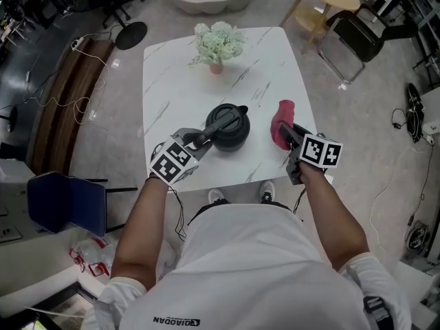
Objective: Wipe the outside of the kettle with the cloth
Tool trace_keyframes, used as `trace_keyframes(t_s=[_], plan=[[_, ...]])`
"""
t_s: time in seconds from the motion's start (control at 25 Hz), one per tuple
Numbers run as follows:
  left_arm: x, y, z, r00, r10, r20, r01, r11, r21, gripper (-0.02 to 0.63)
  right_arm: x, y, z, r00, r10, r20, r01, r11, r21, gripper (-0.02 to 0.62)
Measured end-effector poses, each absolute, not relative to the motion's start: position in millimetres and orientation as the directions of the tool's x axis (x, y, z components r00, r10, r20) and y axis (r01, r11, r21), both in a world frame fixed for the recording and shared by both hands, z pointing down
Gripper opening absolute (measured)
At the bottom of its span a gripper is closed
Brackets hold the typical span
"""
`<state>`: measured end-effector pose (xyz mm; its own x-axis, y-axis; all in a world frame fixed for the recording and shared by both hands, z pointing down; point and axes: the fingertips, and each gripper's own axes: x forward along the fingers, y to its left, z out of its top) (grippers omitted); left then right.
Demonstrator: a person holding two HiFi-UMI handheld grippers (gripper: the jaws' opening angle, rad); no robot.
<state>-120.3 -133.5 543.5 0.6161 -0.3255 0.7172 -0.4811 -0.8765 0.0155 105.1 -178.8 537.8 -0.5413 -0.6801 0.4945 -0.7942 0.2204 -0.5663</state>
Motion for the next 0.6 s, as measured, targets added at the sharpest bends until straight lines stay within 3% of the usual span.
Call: trace_keyframes(t_s=[0.44,0.6], plan=[[-123.5,-132.4,554.2,0.533,-0.225,0.815,-0.351,-0.936,-0.029,0.104,109.7,-155.4,524.3,-0.549,-0.698,0.46,-0.788,0.25,-0.562,0.098],[-126.2,-129.7,556.5,0.543,-0.132,0.829,-0.211,-0.977,-0.018,0.098,103.5,-152.5,524.1,-0.564,-0.686,0.46,-0.784,0.269,-0.56,0.097]])
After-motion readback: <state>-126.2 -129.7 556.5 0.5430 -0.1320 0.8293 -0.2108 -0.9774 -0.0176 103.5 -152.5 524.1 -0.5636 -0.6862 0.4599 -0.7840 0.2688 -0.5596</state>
